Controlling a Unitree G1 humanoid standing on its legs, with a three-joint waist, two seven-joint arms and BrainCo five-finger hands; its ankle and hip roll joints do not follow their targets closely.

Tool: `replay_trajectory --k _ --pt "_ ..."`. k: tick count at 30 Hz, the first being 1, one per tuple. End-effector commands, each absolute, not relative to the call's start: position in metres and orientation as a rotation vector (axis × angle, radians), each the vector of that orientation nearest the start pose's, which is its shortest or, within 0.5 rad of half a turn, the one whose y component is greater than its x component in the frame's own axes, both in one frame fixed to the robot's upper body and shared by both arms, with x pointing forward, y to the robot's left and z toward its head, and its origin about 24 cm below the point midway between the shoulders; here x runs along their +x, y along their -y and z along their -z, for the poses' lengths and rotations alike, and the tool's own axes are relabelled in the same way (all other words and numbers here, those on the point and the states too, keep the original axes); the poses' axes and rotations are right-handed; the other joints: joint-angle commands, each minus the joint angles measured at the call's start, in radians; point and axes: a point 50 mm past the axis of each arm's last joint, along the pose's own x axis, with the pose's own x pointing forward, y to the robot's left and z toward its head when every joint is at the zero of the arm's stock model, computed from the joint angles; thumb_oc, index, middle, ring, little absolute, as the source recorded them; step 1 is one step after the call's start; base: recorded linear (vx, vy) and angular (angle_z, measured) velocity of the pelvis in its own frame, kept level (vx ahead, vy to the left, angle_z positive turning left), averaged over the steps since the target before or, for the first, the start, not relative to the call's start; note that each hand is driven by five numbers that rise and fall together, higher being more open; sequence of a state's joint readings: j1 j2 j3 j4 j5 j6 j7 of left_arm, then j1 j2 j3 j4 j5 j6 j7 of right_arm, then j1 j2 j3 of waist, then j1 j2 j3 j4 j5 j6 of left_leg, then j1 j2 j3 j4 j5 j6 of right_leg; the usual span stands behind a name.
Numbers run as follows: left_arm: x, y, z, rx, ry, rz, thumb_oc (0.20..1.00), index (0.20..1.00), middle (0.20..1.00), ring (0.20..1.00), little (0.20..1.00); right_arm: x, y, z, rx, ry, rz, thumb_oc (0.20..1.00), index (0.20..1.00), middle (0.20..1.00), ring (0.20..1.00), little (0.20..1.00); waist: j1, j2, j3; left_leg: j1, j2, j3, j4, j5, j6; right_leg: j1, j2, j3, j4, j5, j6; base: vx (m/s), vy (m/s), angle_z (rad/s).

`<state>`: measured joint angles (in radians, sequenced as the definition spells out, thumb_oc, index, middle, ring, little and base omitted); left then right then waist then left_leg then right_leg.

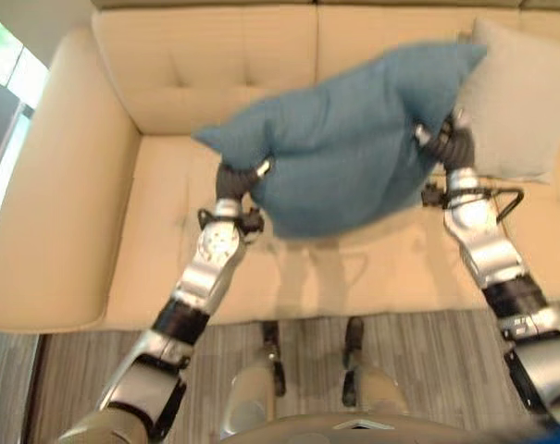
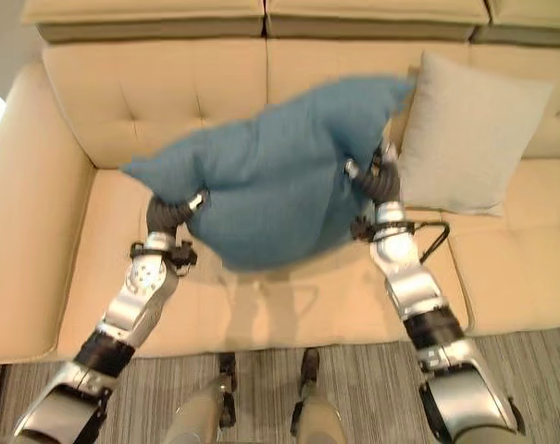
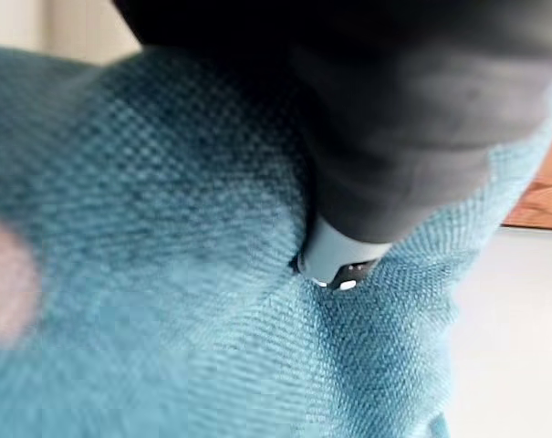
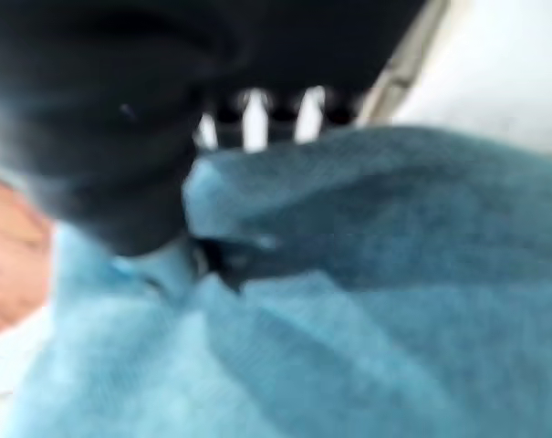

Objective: Pick up all the scattered cushions and arrange them neatly on the sofa.

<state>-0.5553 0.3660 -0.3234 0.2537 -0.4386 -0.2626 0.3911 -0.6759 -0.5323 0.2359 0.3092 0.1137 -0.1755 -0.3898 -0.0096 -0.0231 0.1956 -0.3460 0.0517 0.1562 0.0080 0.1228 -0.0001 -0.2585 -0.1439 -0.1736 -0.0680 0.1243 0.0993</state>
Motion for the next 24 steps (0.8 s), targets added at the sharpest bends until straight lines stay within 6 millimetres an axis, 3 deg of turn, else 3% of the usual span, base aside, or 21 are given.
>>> replay_trajectory --k 1,2,3,4,5,10,18,24 --pt "0.337 -0.111 -0.236 -0.069 0.789 0.074 0.2 0.2 0.2 0.2 0.2 0.344 0.145 -0.27 -0.296 0.871 0.065 0.2 0.2 0.2 0.2 0.2 0.018 -0.044 -0.013 -0.061 -0.028 -0.091 0.183 -0.243 -0.035 -0.105 -0.053 0.052 0.122 -0.081 0.035 -0.03 0.028 0.08" --pt "0.343 -0.109 -0.25 -0.049 0.818 0.06 0.2 0.2 0.2 0.2 0.2 0.348 0.141 -0.283 -0.29 0.893 0.076 0.2 0.2 0.2 0.2 0.2 0.021 -0.04 -0.002 -0.081 -0.025 -0.096 0.199 -0.249 -0.037 -0.121 -0.053 0.055 0.14 -0.091 0.033 -0.01 0.013 0.05" --pt "0.343 -0.109 -0.25 -0.049 0.82 0.06 0.2 0.2 0.2 0.2 0.2 0.348 0.141 -0.284 -0.29 0.895 0.076 0.2 0.2 0.2 0.2 0.2 0.021 -0.04 -0.001 -0.083 -0.025 -0.096 0.2 -0.249 -0.037 -0.122 -0.053 0.055 0.141 -0.092 0.033 0.01 0.037 0.06" --pt "0.348 -0.107 -0.267 -0.023 0.856 0.043 0.2 0.2 0.2 0.2 0.2 0.353 0.136 -0.297 -0.288 0.914 0.085 0.2 0.2 0.2 0.2 0.2 0.021 -0.036 0.013 -0.099 -0.027 -0.101 0.207 -0.249 -0.038 -0.144 -0.057 0.058 0.161 -0.096 0.034 0.0 0.027 0.06" --pt "0.348 -0.107 -0.267 -0.023 0.856 0.043 0.2 0.2 0.2 0.2 0.2 0.353 0.136 -0.297 -0.288 0.914 0.085 0.2 0.2 0.2 0.2 0.2 0.021 -0.036 0.013 -0.099 -0.027 -0.101 0.207 -0.249 -0.038 -0.144 -0.057 0.058 0.161 -0.096 0.034 0.01 0.054 0.09" --pt "0.358 -0.106 -0.309 0.057 0.938 -0.011 0.2 0.2 0.2 0.2 0.2 0.362 0.124 -0.326 -0.263 0.944 0.109 0.2 0.2 0.2 0.2 0.2 0.031 -0.033 0.049 -0.15 -0.033 -0.115 0.229 -0.25 -0.042 -0.192 -0.065 0.07 0.183 -0.094 0.04 0.01 0.029 0.06" --pt "0.365 -0.104 -0.34 0.064 0.978 -0.065 0.2 0.2 0.2 0.2 0.2 0.367 0.104 -0.336 -0.225 0.953 0.114 0.2 0.2 0.2 0.2 0.2 0.023 -0.029 0.068 -0.222 -0.045 -0.115 0.235 -0.245 -0.045 -0.255 -0.071 0.088 0.168 -0.069 0.053 0.01 0.039 0.06" --pt "0.366 -0.097 -0.352 0.133 0.994 -0.068 0.2 0.2 0.2 0.2 0.2 0.368 0.092 -0.337 -0.231 0.952 0.145 0.2 0.2 0.2 0.2 0.2 0.007 -0.014 0.076 -0.258 -0.055 -0.1 0.243 -0.248 -0.043 -0.295 -0.074 0.107 0.163 -0.059 0.056 0.01 0.043 -0.06"
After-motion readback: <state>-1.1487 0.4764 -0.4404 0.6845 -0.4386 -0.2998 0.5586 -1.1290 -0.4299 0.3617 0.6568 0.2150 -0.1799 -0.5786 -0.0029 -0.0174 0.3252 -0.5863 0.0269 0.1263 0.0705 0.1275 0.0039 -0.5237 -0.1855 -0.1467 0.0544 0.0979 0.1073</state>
